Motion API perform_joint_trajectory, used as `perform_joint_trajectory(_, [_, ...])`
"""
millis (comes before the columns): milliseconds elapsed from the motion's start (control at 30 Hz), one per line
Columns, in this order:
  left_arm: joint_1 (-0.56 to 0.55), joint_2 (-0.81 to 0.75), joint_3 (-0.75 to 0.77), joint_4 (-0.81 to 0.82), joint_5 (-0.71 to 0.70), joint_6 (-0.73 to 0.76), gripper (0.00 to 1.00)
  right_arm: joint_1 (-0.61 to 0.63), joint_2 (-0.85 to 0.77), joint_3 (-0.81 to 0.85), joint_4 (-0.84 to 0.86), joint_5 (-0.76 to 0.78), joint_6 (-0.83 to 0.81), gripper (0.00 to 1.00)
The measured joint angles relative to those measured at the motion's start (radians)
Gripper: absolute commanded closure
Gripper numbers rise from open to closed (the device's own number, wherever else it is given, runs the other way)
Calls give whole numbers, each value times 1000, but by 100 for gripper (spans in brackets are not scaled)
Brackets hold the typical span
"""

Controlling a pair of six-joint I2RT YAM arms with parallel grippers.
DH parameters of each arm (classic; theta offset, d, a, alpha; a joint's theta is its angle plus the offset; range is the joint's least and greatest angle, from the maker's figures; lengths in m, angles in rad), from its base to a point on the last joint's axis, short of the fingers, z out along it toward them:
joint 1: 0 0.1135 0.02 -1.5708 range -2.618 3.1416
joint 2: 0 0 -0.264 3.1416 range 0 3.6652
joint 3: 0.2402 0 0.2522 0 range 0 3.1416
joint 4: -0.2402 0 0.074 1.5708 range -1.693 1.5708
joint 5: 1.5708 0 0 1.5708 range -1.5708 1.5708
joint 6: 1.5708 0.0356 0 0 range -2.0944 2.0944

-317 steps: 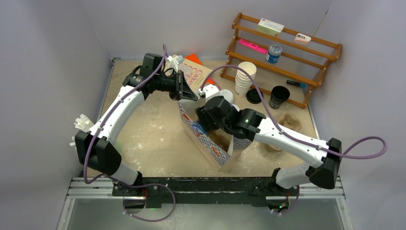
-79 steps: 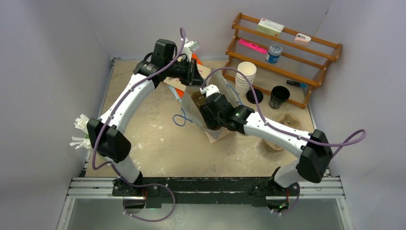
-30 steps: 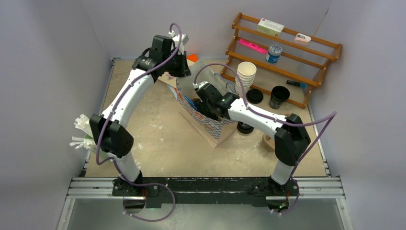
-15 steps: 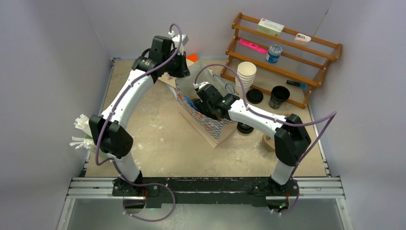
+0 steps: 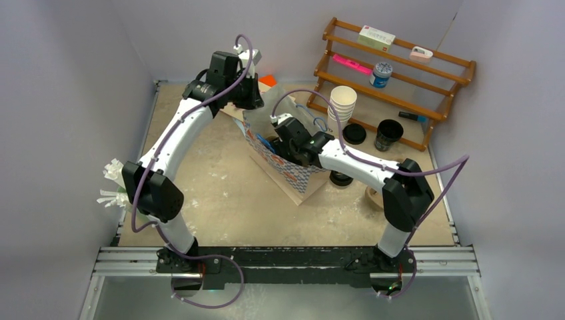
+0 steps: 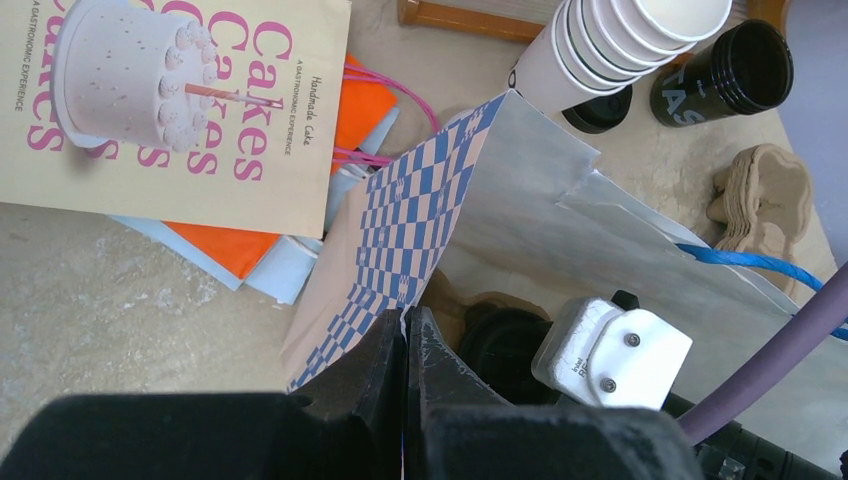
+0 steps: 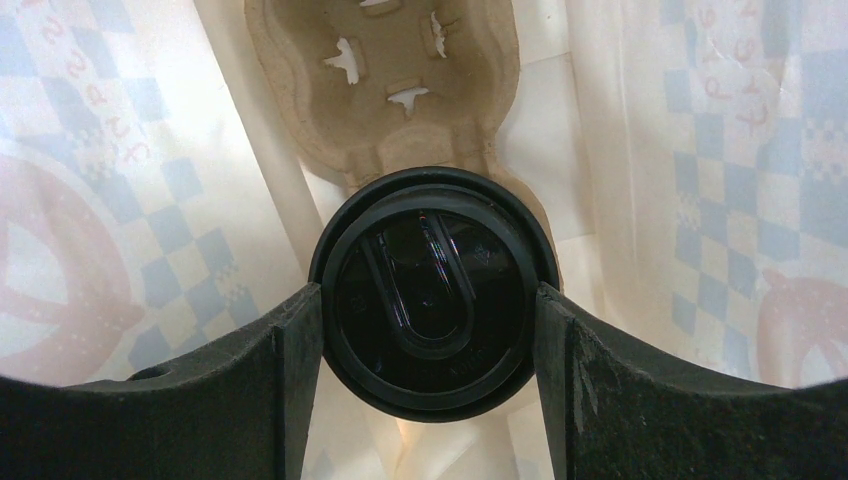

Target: Pack the takeout coffee

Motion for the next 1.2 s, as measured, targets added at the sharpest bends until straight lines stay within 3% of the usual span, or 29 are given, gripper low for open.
perform_joint_trajectory(133, [0,0,0,0,0,0,100,0,-2,34,-34,1,5,47])
perform_joint_trajectory(167, [0,-1,0,1,0,0,100,0,-3,48,-50,1,7,37])
perform_joint_trajectory(233, [0,-4,-6,4,0,0,100,0,-4,71,-80,4,13,6])
perform_joint_trajectory(267, [0,-6,-8,6,0,0,100,0,-4,80,-100,4,19,2])
perform_joint_trajectory(600, [0,-27,-16,-11,1,0,100,2,-29,198,-305,15,48,1])
perform_joint_trajectory(967, [0,-127,-93,-28,1,0,100,2,-187,365,-346,14,45,1])
perform_joint_trajectory(1200, [6,-222,-141,-95,-61,6,100,2,-196,488,-376,20,46,5])
